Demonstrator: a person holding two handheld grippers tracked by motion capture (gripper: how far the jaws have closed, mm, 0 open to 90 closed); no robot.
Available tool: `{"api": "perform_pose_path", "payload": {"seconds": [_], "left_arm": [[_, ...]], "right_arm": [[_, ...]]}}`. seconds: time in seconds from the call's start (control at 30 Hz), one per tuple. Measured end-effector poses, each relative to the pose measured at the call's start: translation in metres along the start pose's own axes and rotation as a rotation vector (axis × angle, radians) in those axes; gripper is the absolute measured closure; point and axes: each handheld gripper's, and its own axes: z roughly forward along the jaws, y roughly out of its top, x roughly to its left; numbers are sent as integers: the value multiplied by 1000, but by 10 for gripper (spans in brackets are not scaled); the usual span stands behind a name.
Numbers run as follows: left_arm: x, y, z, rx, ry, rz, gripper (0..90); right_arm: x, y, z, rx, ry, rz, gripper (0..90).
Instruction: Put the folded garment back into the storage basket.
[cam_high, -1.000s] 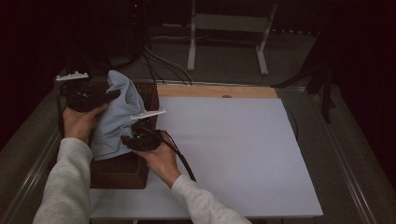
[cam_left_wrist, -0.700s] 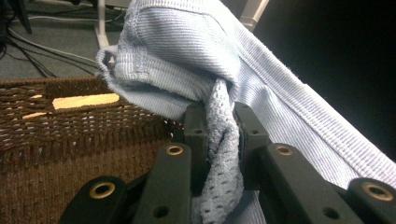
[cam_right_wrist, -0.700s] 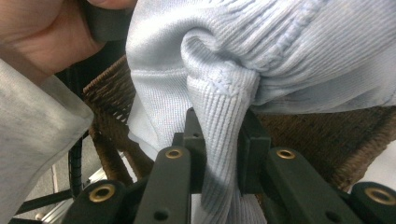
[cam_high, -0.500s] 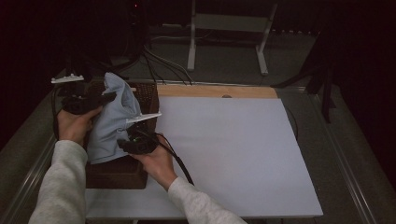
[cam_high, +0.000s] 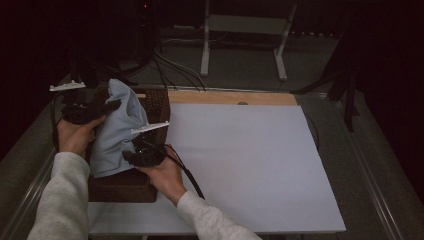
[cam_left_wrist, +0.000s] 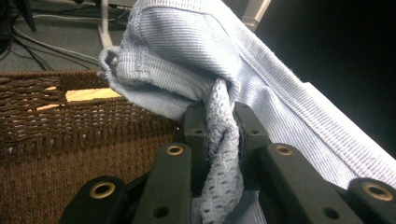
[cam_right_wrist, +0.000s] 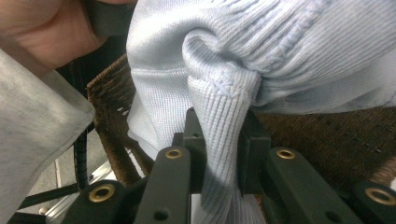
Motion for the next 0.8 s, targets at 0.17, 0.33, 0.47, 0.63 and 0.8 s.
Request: {"api": "perform_pose_path", "payload": {"seconds": [0.17,0.33,0.47,0.63,0.8], "left_arm": [[2,-1,-2,1,1,1,786],[4,-1,-6,8,9,10,786],[6,-2,-10,7,14,12,785],[9,-5,-13,12,15,15,786],[13,-10,-15,14,15,14,785]], "right_arm": [[3,0,4,5,-4,-3,775],[6,2,6,9,-3,-3,775],[9,2,9,12,-1,-8,774],[11,0,13,17,-1,-6,774],[16,-3,17,24,-9,-18,774]]}}
